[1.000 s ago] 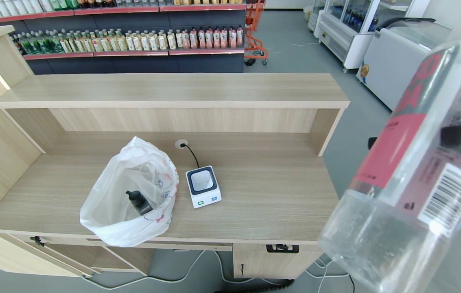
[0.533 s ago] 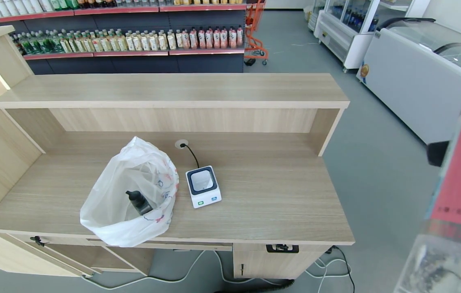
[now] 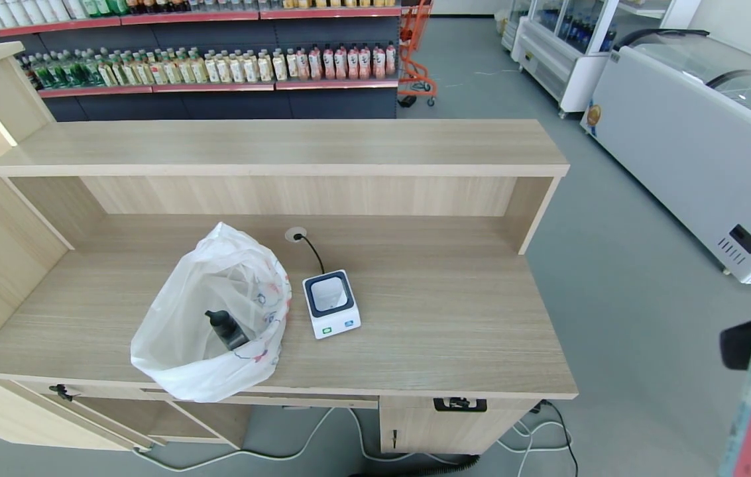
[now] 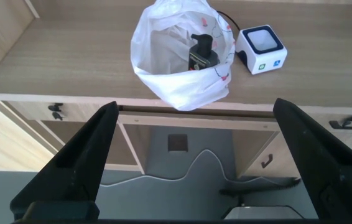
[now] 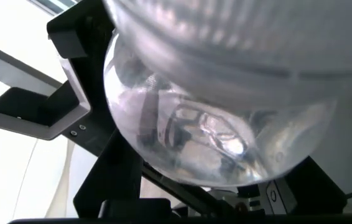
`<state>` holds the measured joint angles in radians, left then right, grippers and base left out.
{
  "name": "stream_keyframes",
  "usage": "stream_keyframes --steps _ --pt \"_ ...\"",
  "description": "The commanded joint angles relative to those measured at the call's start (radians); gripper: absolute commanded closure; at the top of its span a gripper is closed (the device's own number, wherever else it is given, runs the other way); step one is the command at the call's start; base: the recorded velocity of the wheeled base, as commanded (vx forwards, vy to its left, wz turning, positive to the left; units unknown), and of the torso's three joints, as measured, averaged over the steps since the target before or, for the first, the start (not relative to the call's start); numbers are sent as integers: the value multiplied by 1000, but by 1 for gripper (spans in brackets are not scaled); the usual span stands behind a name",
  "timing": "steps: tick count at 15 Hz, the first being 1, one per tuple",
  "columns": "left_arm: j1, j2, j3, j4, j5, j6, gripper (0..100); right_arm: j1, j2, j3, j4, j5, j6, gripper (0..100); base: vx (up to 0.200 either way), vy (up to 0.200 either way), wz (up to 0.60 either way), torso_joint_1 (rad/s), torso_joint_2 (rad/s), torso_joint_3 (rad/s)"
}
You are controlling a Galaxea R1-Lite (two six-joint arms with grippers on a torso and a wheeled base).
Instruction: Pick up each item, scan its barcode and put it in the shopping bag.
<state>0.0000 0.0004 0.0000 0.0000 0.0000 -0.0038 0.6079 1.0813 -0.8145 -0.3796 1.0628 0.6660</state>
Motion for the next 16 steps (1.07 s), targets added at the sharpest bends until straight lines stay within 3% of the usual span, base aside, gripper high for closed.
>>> stream_keyframes --steps 1,13,14,16 --pt "0 0 0 0 0 -1 0 -3 -17 9 -1 -1 0 100 0 0 0 0 0 0" --pt "0 0 0 -2 0 1 0 -33 -26 51 1 -32 -22 100 0 0 0 0 0 0" --pt "0 0 0 0 0 -1 0 -36 -15 55 1 -49 -59 100 0 0 0 0 0 0" --pt "0 0 0 -2 0 -1 0 -151 89 60 50 -187 -332 100 0 0 0 0 0 0"
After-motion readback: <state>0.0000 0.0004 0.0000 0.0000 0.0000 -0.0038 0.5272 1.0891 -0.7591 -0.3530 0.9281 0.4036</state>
